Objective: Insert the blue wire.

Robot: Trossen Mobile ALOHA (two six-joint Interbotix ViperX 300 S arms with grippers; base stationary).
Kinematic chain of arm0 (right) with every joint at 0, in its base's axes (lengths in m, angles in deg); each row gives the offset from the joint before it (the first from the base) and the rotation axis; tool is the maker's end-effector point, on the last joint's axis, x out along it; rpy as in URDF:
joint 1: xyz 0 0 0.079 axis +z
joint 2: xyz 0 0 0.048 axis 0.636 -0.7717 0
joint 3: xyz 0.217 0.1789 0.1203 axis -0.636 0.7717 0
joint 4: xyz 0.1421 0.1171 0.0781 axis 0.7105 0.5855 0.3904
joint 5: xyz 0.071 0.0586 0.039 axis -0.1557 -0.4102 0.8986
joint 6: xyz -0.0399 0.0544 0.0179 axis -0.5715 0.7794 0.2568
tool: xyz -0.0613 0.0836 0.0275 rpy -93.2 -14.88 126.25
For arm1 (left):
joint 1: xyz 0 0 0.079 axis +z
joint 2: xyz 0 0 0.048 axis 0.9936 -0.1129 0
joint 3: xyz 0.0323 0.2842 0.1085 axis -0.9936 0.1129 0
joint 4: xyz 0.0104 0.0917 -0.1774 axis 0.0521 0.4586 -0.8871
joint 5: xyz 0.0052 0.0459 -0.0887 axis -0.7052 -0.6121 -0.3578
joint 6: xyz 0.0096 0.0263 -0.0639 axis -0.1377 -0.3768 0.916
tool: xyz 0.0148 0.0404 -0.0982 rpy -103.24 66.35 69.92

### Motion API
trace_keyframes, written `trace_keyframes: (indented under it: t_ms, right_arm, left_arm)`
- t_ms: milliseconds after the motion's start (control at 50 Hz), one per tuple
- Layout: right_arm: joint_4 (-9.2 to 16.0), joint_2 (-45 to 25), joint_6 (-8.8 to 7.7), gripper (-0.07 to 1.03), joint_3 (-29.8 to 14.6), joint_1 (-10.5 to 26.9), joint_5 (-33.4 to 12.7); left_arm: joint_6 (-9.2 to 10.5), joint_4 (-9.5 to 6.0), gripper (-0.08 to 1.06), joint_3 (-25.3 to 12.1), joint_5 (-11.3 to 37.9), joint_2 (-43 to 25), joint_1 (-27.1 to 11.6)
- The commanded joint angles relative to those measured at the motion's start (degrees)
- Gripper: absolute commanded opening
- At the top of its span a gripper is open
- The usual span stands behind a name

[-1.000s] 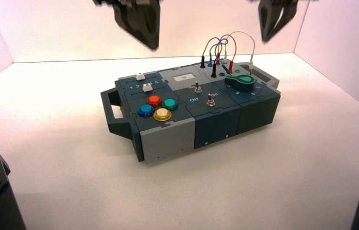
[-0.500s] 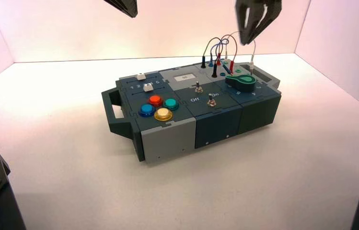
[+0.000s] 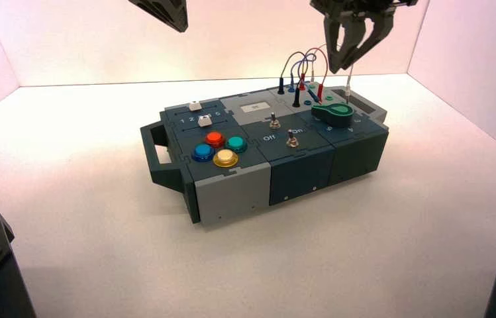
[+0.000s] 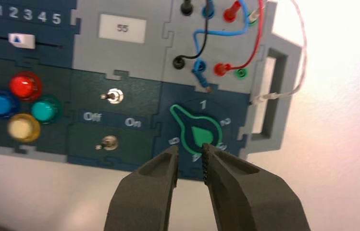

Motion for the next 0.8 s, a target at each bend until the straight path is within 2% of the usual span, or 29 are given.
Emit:
trace_keyframes:
  t_ms: [20,260,400,800]
  right_arm:
    - [-0.5,1.4,-1.32,0.29,1.1,0.3,3.7]
    - [0.3,0.9,-1.67,0.29,3.2,0.7,12.2]
    - [0.2,-0.4,-1.67,0.29,3.3,0.7,15.5]
    - [0.2,-4.5,-1.67,0.29,2.3,0.7,17.2]
  left_arm:
    - [0.35,-0.09,-0.03,-0.4,-1.9,0.4,0.2]
    - [1.58,-0.35,-0.03,1.0,-4.7,-0.5,0.2]
    - [2.81,-0.44,-0.03,1.7,-6.3,-0.7,0.2]
    - [3.25,-0.35,-0.03,2.5,-6.9,-0.6,0.2]
